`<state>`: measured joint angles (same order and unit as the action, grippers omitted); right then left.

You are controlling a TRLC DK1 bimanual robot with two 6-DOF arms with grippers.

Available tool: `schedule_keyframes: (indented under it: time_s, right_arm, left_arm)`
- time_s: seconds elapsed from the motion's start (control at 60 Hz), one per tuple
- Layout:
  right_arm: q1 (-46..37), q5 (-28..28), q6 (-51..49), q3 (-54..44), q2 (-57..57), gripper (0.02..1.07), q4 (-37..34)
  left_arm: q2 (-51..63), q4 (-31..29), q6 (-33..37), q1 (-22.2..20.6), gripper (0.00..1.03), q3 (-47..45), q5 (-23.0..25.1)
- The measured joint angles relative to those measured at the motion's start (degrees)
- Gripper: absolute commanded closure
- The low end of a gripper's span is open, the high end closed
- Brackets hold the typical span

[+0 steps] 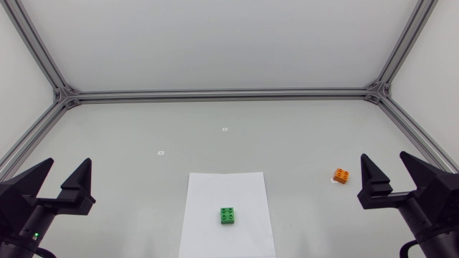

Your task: Pick up the orange 2x2 brick with the right arm and stack it on top of the green 2x2 brick in the center

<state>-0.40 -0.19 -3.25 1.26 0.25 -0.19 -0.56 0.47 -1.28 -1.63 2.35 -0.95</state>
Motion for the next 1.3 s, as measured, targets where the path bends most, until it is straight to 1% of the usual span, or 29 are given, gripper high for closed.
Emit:
schedule_keyframes:
  time_s: [0.5, 0.667, 0.917, 1.067, 1.217, 1.3]
  right_arm:
    - [0.0, 0.2, 0.3, 0.2, 0.0, 0.06, 0.0]
    - [-0.1, 0.5, 0.3, 4.5, 1.2, 0.06, 0.0]
    - [-0.1, 2.0, 0.3, 16.0, 13.2, 0.07, 0.0]
    - [-0.1, 2.9, 0.3, 23.0, 22.9, 0.07, -3.1]
    - [-0.9, 3.1, 0.7, 30.2, 33.1, 0.07, -9.2]
    - [-2.0, 3.1, 0.5, 34.6, 39.3, 0.07, -14.9]
  left_arm:
    - [0.0, 0.0, 0.0, 0.0, 0.04, 0.0, 0.0]
    - [0.0, 0.0, 0.0, 0.0, 0.04, 0.0, 0.0]
    - [0.0, 0.0, 0.0, 0.0, 0.04, 0.0, 0.0]
    - [0.0, 0.0, 0.0, 0.0, 0.04, 0.0, 0.0]
    - [0.0, 0.0, 0.0, 0.0, 0.04, 0.0, 0.0]
    - [0.0, 0.0, 0.0, 0.0, 0.04, 0.0, 0.0]
